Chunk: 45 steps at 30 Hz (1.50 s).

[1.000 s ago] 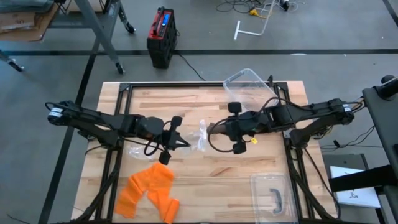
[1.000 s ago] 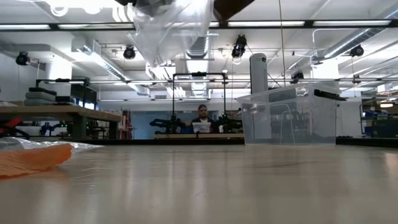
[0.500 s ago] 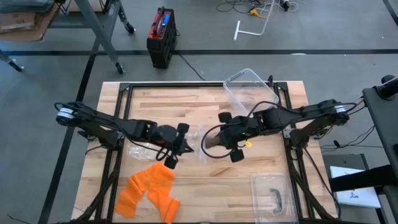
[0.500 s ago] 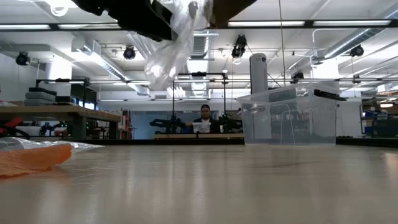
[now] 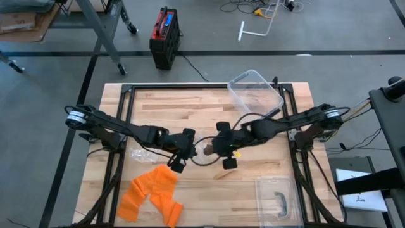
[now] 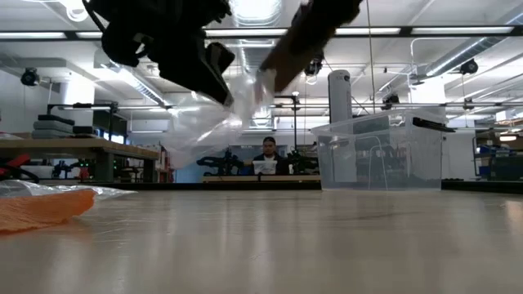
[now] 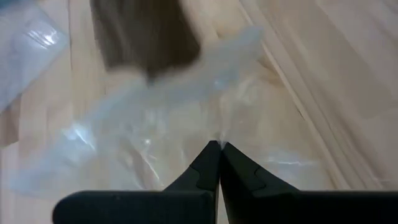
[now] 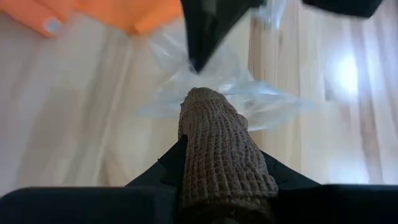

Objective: Roll bandage
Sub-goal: Put the brown bandage into the zip bag

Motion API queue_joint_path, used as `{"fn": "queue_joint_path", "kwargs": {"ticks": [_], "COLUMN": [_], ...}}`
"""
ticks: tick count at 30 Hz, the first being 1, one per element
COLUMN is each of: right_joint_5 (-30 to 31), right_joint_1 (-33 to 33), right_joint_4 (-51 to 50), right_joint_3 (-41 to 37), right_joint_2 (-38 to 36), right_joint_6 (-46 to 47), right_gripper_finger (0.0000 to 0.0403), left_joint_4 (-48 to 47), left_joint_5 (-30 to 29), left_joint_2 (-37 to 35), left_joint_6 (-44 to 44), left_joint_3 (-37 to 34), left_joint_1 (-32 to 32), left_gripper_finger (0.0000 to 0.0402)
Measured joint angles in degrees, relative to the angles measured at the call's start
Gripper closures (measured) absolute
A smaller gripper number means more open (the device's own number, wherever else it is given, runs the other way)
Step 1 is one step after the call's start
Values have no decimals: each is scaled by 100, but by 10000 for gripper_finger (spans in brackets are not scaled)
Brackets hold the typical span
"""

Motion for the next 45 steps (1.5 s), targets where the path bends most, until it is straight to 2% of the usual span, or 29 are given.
{"fn": "queue_joint_path", "kwargs": {"ticks": [5, 12, 15, 19, 23, 29, 32, 40, 45], "right_joint_5": [57, 316, 568, 1054, 1205, 1177, 1159, 1152, 637], "right_joint_1": [-3, -12, -15, -83, -186, -278, -310, -313, -320], "right_joint_4": [11, -135, -132, -216, -232, 548, 997, 1131, 1713], "right_joint_3": [-2, -2, -22, -156, -371, -718, -776, -787, -787], "right_joint_2": [620, 1129, 1176, 1190, 1194, 1262, 1315, 1554, 1568], "right_joint_6": [174, 278, 320, 457, 512, 295, 195, 101, 103], "right_gripper_finger": [320, 320, 323, 320, 322, 323, 322, 322, 324], "left_joint_4": [-5, -582, -740, -1008, -1040, -318, -198, -330, -249], "left_joint_5": [-29, -40, -57, -474, -540, -567, -635, -675, -627], "left_joint_2": [341, 759, 758, 570, 291, 315, 517, 970, 1379], "left_joint_6": [-345, -712, -797, -946, -1163, -1349, -1441, -1639, -1641], "left_joint_3": [7, 1, 1, 1, 1, -127, -274, -371, -390], "left_joint_1": [-4, -4, -4, -4, -4, 90, 176, 284, 284], "left_gripper_finger": [401, 396, 375, 330, 290, 260, 259, 288, 308]}}
